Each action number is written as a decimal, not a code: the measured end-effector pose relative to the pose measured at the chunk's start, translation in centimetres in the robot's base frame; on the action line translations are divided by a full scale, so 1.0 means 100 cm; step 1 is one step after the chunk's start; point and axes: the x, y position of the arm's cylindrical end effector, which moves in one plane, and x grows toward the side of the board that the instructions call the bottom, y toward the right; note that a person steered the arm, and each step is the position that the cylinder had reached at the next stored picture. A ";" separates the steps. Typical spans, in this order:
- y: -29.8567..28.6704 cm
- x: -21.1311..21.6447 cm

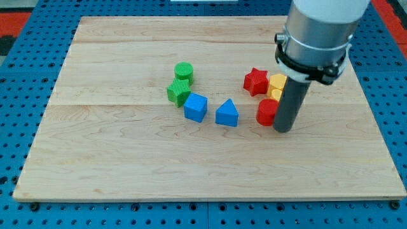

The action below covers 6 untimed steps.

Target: Move the red circle slightly top left

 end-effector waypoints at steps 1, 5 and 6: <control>0.000 -0.016; 0.006 -0.013; 0.008 -0.013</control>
